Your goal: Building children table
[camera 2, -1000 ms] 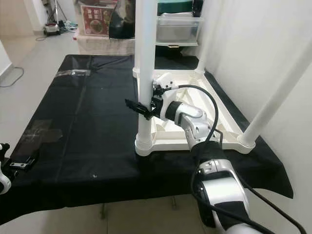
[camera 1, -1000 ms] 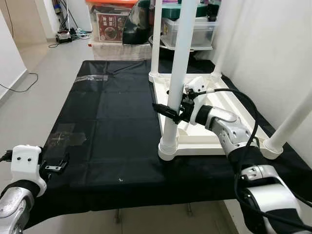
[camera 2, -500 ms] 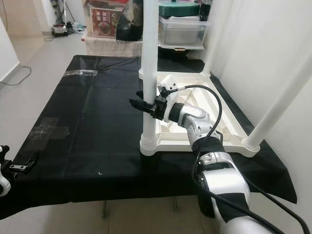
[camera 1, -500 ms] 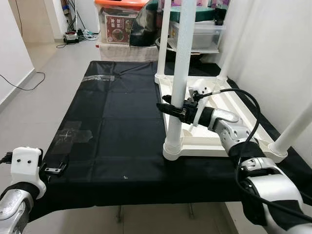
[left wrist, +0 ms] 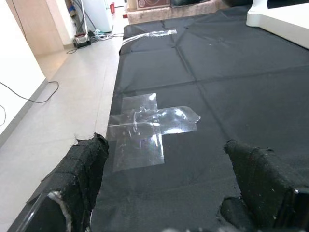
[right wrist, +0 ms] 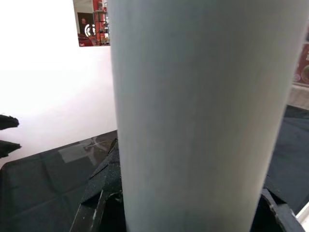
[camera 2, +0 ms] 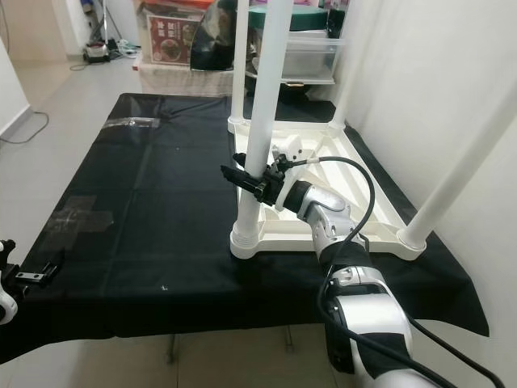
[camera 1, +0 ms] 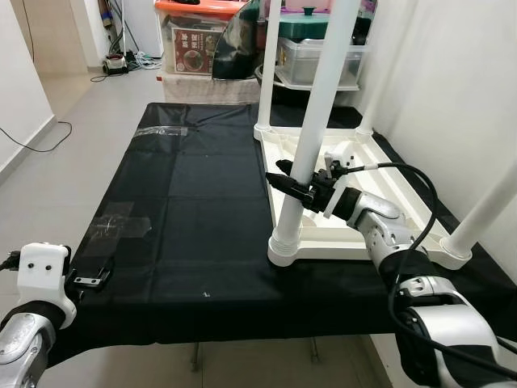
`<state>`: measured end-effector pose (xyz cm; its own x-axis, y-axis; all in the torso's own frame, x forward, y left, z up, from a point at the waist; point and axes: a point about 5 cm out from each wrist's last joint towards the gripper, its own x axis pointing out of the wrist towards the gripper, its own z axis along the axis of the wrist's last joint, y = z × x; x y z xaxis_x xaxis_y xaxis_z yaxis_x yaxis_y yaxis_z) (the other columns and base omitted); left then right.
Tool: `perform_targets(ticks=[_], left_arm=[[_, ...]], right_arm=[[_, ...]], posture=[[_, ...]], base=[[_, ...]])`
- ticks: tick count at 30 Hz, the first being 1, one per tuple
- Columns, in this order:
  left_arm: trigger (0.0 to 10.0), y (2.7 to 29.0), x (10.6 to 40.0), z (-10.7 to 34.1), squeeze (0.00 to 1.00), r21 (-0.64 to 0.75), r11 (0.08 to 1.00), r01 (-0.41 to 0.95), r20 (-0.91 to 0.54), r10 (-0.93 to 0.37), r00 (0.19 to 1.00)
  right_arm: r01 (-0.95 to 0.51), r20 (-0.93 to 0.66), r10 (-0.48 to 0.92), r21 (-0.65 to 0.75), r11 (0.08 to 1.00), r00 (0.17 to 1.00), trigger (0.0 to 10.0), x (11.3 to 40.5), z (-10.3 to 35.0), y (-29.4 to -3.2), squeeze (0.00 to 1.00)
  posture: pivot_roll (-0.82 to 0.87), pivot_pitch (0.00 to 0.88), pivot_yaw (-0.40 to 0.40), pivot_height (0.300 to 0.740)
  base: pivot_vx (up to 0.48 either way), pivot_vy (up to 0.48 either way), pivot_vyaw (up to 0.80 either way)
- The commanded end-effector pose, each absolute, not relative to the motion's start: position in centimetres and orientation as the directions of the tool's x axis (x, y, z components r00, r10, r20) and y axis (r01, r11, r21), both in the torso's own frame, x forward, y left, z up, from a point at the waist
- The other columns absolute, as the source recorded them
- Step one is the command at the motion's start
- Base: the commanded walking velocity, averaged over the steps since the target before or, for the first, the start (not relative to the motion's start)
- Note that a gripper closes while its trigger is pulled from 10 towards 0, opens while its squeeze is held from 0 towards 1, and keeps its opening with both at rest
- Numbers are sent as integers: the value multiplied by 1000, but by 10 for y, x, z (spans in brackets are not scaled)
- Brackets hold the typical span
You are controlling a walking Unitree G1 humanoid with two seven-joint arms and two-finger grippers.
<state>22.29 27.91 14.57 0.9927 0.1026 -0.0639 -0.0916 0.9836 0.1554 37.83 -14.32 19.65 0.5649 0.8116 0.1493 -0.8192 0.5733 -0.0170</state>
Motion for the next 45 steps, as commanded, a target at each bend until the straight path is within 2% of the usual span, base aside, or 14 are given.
perform_targets(ticks=[1, 8, 10, 14, 18, 28, 29, 31, 32, 34, 35, 40, 41, 45], left_arm=[[10000, 281, 224, 144, 0, 176, 981, -85, -75, 100, 992], [10000, 282, 223, 144, 0, 178, 980, -90, -74, 105, 992], [10000, 283, 221, 144, 0, 178, 979, -95, -73, 109, 991], [10000, 283, 221, 144, 0, 180, 979, -97, -73, 112, 991], [10000, 283, 221, 144, 0, 180, 978, -101, -72, 115, 991], [10000, 282, 223, 144, 0, 174, 977, -121, -66, 135, 989], [10000, 282, 224, 143, 0, 171, 977, -128, -65, 141, 988], [10000, 282, 225, 143, 0, 170, 977, -132, -64, 145, 987], [10000, 283, 225, 143, 0, 170, 976, -134, -63, 147, 987], [10000, 283, 225, 143, 0, 170, 976, -134, -63, 147, 987], [10000, 284, 225, 143, 0, 169, 976, -135, -63, 148, 987], [10000, 287, 225, 144, 0, 170, 976, -135, -64, 147, 987], [10000, 288, 226, 144, 0, 172, 976, -133, -65, 146, 987], [10000, 289, 226, 145, 0, 175, 976, -127, -67, 140, 988]], right_arm=[[-815, 115, 808, 40, 578, 578, 0, 373, 176, -146, 0], [-716, 79, 713, 16, 698, 697, 0, 370, 160, -130, 0], [-534, 44, 533, 65, 843, 845, 0, 372, 152, -125, 0], [-247, -34, 250, 84, 965, 968, 0, 374, 143, -133, 0], [-23, -88, 30, 83, 996, 996, 0, 367, 139, -132, 0], [58, -49, -54, 73, 996, 997, 0, 353, 154, -116, 0], [43, -49, -40, 70, 997, 998, 8706, 352, 157, -113, 0], [18, -43, -15, 77, 997, 999, 10000, 352, 159, -111, 0], [19, -36, -16, 85, 996, 999, 10000, 353, 163, -111, 271], [19, -36, -16, 85, 996, 999, 10000, 353, 163, -111, 271], [13, -13, -11, 95, 995, 1000, 10000, 354, 169, -113, 1000], [-1, 33, -2, 85, 996, 999, 10000, 356, 188, -113, 1000], [-30, 64, 22, 115, 993, 998, 10000, 357, 199, -113, 0], [-174, 115, 156, 173, 969, 981, 10000, 355, 221, -113, 0]], posture=[[98, 0, -69, 740], [104, 0, -79, 740], [106, 0, -80, 740], [107, 0, -81, 740], [109, 0, -73, 740], [98, 0, -64, 740], [95, 0, -64, 740], [92, 0, -63, 740], [88, 0, -62, 740], [88, 0, -62, 740], [86, 0, -61, 740], [79, 0, -56, 740], [75, 0, -52, 740], [68, 0, -50, 740]], base=[[0, 0, 0], [0, 0, 0], [0, 0, 0], [0, 0, 0], [0, 0, 0], [0, 0, 0], [0, 0, 0], [0, 0, 0], [0, 0, 0], [0, 0, 0], [0, 0, 0], [0, 0, 0], [0, 0, 0], [0, 0, 0]])
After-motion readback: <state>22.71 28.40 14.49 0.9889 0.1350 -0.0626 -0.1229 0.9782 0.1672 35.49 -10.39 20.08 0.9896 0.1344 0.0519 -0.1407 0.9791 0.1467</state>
